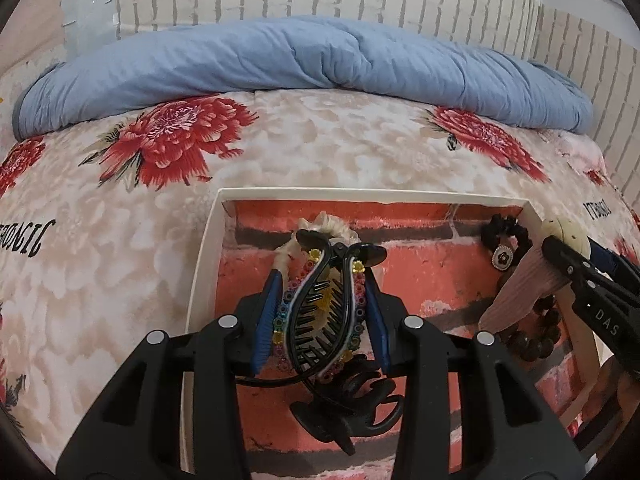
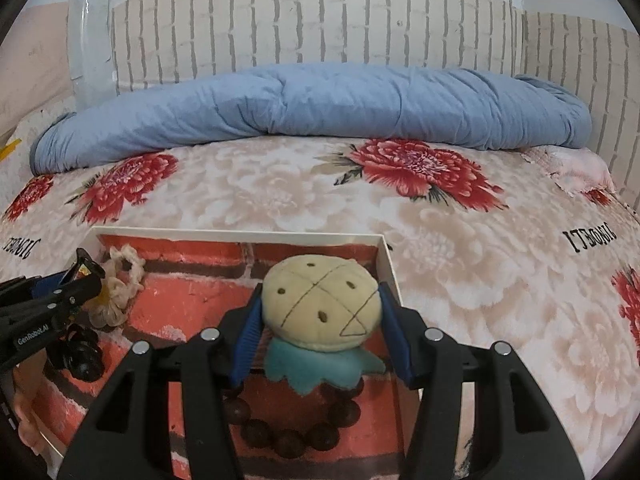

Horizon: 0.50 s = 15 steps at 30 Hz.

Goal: Organize jewelry
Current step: 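Carry the claw clip and pineapple keychain into the tray and open both tools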

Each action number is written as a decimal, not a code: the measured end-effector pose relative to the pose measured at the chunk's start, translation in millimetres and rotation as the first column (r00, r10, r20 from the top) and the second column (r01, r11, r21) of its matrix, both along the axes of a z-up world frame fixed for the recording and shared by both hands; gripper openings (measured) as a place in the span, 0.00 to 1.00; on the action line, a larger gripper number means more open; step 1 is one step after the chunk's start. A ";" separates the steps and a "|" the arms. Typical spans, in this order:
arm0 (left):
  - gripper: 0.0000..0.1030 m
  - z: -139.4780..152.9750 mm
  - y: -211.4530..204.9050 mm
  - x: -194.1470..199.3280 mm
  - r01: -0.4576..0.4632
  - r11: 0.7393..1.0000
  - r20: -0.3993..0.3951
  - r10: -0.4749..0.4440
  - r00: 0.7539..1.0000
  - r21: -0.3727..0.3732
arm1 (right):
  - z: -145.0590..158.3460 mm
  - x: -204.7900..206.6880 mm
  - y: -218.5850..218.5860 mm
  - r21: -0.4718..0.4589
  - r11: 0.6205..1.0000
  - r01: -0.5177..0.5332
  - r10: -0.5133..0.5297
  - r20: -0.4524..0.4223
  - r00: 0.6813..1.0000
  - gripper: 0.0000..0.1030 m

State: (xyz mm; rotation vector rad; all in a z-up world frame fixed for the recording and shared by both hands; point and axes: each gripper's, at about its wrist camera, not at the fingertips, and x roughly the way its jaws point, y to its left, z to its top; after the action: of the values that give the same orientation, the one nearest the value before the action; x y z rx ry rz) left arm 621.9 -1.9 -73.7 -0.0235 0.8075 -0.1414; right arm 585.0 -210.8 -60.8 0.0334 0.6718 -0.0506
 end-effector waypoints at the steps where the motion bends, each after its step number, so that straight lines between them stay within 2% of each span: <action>1: 0.38 -0.3 -1.4 -0.2 0.002 1.000 -0.005 -0.002 1.000 0.011 | -1.8 0.5 0.2 -0.004 1.000 -0.004 0.004 -0.011 1.000 0.53; 7: 0.38 -1.5 -5.4 -1.3 0.010 0.999 -0.018 -0.009 1.000 0.048 | -11.0 3.3 2.7 -0.001 1.000 -0.019 0.019 -0.063 0.998 0.53; 15: 0.40 -4.2 -6.5 -0.4 0.016 0.998 -0.032 -0.015 0.999 0.056 | -15.3 4.5 1.2 0.008 1.000 -0.014 0.015 -0.073 0.997 0.53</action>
State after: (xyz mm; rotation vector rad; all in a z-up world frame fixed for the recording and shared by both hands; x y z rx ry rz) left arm 621.5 -8.4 -77.8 0.0338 0.8428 -0.1331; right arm 589.5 -209.5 -76.1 0.0336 0.7449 -0.0355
